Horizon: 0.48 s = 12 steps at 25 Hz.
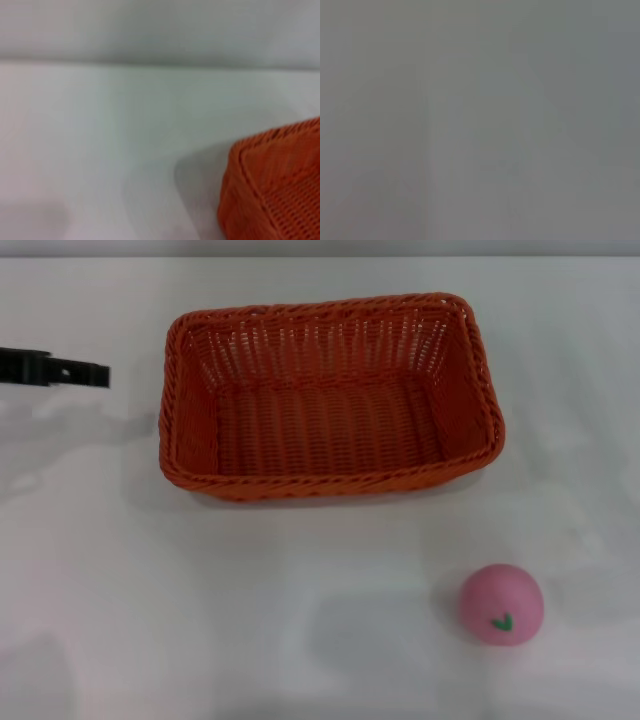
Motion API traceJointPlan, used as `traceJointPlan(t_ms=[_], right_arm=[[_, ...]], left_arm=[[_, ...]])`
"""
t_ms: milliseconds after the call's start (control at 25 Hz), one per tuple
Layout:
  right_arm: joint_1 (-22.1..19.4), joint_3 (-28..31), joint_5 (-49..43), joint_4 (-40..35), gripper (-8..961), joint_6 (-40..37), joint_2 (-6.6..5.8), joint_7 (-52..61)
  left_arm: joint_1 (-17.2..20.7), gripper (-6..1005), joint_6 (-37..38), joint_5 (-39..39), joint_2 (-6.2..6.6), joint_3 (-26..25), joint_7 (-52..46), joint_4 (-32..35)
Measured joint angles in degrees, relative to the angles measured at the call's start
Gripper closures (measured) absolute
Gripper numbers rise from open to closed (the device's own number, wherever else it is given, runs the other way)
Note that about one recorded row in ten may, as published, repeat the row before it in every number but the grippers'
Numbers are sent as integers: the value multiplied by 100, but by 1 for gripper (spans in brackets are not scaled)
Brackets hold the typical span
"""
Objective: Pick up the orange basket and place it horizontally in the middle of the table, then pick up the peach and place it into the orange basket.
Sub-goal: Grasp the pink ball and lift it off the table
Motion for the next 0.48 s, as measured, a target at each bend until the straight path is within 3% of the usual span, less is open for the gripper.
traceJointPlan(t_ms=[240, 440, 480], right_arm=[[-209, -272, -109, -1368, 294, -237, -13, 1410], [-329, -315, -791, -3287, 294, -341, -31, 3345], [-317, -330, -1148, -4067, 294, -340, -42, 4116]], left_arm=[[881, 198, 186, -1920, -114, -592, 2387, -135], [1647, 198, 275, -3734, -134, -815, 4176, 194], [1806, 198, 287, -4160, -135, -832, 4626, 373]])
